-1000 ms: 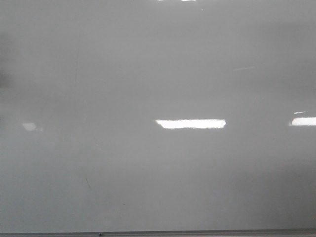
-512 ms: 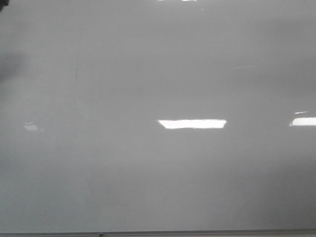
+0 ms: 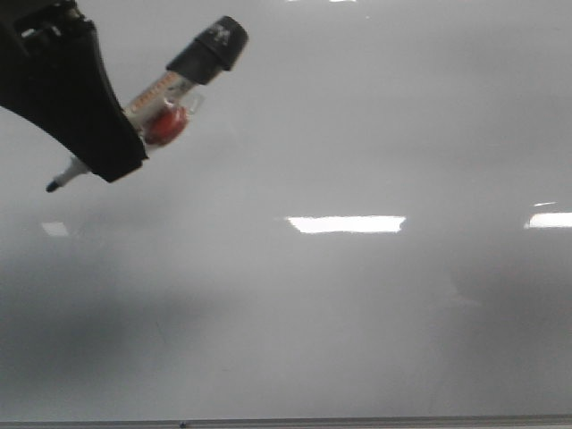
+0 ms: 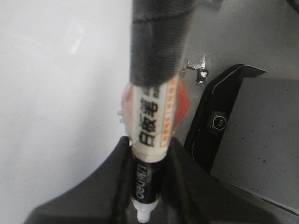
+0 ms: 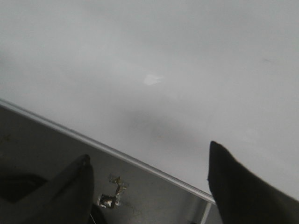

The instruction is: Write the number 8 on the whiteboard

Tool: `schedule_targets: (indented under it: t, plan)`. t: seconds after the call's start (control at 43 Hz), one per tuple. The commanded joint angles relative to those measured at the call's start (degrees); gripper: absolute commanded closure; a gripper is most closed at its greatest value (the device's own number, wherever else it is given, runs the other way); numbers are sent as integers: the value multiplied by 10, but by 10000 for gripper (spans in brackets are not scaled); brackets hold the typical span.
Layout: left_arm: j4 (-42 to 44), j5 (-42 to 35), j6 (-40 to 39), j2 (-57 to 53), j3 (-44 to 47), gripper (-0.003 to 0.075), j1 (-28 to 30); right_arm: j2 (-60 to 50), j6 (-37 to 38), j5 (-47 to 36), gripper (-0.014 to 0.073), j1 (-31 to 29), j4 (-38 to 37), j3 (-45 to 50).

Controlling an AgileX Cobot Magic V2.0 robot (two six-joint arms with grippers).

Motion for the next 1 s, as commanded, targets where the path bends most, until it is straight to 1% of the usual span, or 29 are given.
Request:
schedule_targets:
  t: [0.0,0.093,0.209,0.302,0.349,0.488,0.628,0.698,0.837,0.884,0.977]
  plan:
    - [-14,-10,5,-8,-19,741,-35,17,-82,-4,55,44,37,-30]
    - [-13,-11,17,0,-19,741,-63,40,-155,30,55,93,70,-44]
    - [-11,-16,28,7,-19,741,-92,70,-258,69,55,148,147,-67]
    - [-9,-19,29,10,-19,741,-112,96,-328,61,55,189,201,-79]
    - [-8,-20,29,11,-19,741,-119,107,-346,51,55,204,221,-82]
    - [-8,-22,29,12,-19,741,-134,138,-367,6,55,241,264,-82]
    - [-8,-23,29,12,-19,741,-134,150,-367,-10,65,246,283,-82]
    - [-8,-26,29,12,-19,741,-134,150,-367,-14,119,246,294,-82]
    - [-8,-42,29,12,-19,741,-134,150,-367,-11,272,246,296,-82]
    - [-8,-45,29,12,-19,741,-134,150,-367,-11,293,246,296,-82]
    - [-9,-48,29,12,-19,741,-134,150,-367,-11,296,246,295,-82]
